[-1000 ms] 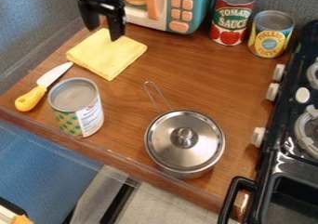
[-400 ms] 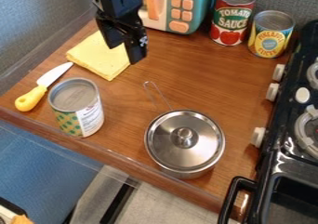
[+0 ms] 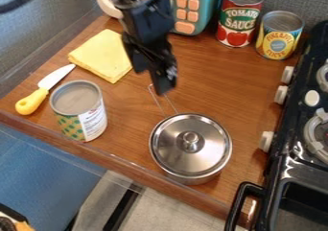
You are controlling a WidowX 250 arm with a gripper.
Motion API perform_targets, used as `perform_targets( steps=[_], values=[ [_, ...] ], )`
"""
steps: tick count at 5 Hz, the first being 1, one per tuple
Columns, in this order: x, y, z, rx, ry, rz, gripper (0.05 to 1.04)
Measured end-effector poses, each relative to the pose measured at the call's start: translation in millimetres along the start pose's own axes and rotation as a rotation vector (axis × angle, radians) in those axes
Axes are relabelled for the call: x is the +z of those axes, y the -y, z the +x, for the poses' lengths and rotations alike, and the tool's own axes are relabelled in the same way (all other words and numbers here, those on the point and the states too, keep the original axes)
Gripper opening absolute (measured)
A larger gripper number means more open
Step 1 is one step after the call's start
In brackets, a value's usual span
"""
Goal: Move the silver pot lid from the pot to the yellow cloth on the top left of the table
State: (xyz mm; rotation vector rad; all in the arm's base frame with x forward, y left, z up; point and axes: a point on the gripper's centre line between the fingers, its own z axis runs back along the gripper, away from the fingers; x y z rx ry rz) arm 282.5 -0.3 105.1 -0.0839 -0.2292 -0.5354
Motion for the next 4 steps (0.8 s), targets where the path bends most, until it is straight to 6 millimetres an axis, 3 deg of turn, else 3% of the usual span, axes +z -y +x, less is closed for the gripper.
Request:
perform_targets(
  steps=[2,4],
  values=[
    [-24,40,1,-0.056,-0.04,0.022,1.0],
    [-40,60,-8,-0.098,-0.063,0.061,1.0]
  ],
)
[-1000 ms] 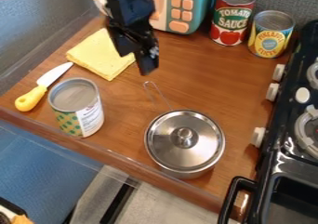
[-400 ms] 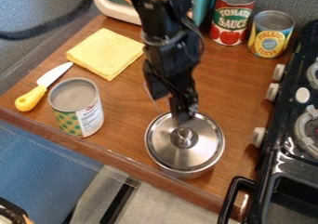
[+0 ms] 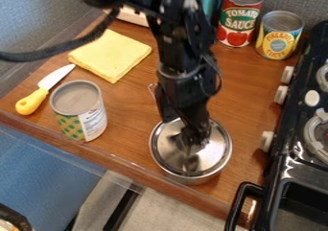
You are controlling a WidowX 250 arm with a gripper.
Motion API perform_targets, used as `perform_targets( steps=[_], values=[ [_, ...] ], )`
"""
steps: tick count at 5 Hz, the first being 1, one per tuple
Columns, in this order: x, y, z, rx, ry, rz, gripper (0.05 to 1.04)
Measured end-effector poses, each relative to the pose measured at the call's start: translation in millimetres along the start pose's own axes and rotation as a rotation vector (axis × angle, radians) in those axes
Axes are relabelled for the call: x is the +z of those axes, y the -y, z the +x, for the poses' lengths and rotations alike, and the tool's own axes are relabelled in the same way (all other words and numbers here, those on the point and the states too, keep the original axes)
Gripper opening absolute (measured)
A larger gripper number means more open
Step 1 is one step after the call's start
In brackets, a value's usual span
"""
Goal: Move the silver pot lid from the pot to the yellow cloth on the top left of the table
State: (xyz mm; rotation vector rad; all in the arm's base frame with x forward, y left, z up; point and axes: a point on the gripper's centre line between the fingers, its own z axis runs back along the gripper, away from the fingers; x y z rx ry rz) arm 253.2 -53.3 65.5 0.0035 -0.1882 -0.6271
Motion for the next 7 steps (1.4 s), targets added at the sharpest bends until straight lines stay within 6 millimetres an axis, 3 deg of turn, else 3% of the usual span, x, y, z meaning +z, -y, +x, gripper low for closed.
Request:
perform_targets(
  steps=[1,2,3,4,5,6,7],
  values=[
    [-4,4,-1,-0.012,0.004,0.016,0.95],
    [-7,6,1,-0.005,0.008,0.022,0.757],
    [-9,7,4,0.001,0.015,0.023,0.449],
    [-10,7,6,0.007,0.018,0.024,0.285],
    [-9,5,8,0.009,0.017,0.016,0.284],
    [6,-7,12,0.052,0.038,0.0,0.284],
    [37,-39,31,0.126,0.116,-0.001,0.284]
  ],
)
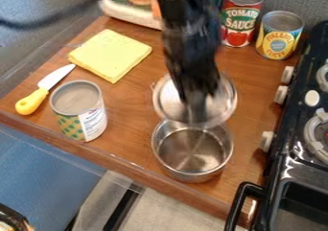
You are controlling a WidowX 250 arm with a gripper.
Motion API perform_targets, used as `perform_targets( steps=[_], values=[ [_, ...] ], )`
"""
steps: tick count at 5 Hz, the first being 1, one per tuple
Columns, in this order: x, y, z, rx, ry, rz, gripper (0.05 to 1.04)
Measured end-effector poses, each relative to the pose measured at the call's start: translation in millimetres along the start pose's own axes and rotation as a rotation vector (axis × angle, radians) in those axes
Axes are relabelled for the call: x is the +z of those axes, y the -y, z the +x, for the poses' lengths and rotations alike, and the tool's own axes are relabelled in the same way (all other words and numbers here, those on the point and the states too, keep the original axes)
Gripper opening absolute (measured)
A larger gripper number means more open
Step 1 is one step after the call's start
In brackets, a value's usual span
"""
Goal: Move the silver pot lid from the pot to the yellow cloth on the top left of the table
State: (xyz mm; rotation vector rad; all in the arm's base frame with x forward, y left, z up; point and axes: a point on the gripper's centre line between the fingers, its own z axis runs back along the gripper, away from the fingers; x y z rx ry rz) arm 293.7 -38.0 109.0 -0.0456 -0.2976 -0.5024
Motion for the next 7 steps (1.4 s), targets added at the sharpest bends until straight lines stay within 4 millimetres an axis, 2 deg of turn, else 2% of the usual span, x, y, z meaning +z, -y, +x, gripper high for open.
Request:
perform_targets(
  steps=[1,2,4,5,6,7],
  values=[
    [16,-42,19,0.084,0.039,0.034,0.283],
    [7,-107,29,0.239,0.018,0.081,0.283],
    [-19,-194,37,0.409,-0.041,0.133,0.284],
    [-33,-214,25,0.449,-0.086,0.162,0.284],
    [-46,-219,15,0.47,-0.128,0.172,0.283],
    [-49,-224,-2,0.497,-0.162,0.176,0.284]
  ],
)
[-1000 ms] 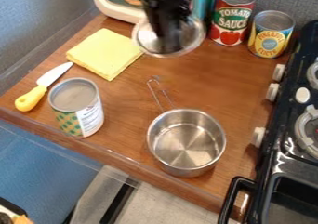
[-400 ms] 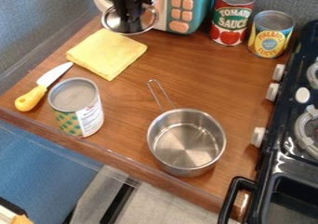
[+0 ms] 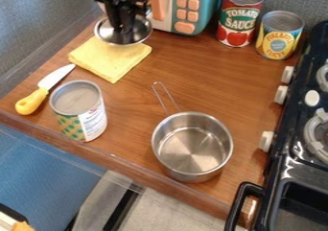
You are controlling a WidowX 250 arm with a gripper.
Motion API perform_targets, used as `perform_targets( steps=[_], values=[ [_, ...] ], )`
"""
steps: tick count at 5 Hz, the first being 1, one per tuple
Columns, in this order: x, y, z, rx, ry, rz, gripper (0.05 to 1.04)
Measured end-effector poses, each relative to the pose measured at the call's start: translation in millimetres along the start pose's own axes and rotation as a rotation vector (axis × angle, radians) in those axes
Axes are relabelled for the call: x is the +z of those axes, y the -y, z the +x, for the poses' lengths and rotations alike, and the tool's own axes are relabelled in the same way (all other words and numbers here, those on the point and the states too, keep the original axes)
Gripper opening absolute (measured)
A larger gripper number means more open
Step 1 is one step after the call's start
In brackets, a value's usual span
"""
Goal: Move the silver pot lid from the pot to the yellow cloth on the top left of the table
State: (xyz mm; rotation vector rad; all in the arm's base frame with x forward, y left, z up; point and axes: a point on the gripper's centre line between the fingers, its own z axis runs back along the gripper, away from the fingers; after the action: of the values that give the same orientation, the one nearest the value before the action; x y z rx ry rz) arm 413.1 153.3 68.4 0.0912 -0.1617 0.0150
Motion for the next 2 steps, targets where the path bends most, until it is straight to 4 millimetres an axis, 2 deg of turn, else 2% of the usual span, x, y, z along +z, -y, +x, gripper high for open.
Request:
perform_targets(
  steps=[2],
  values=[
    [-12.5,-12.8,-23.1,0.035,-0.07,0.002,0.283]
  ],
)
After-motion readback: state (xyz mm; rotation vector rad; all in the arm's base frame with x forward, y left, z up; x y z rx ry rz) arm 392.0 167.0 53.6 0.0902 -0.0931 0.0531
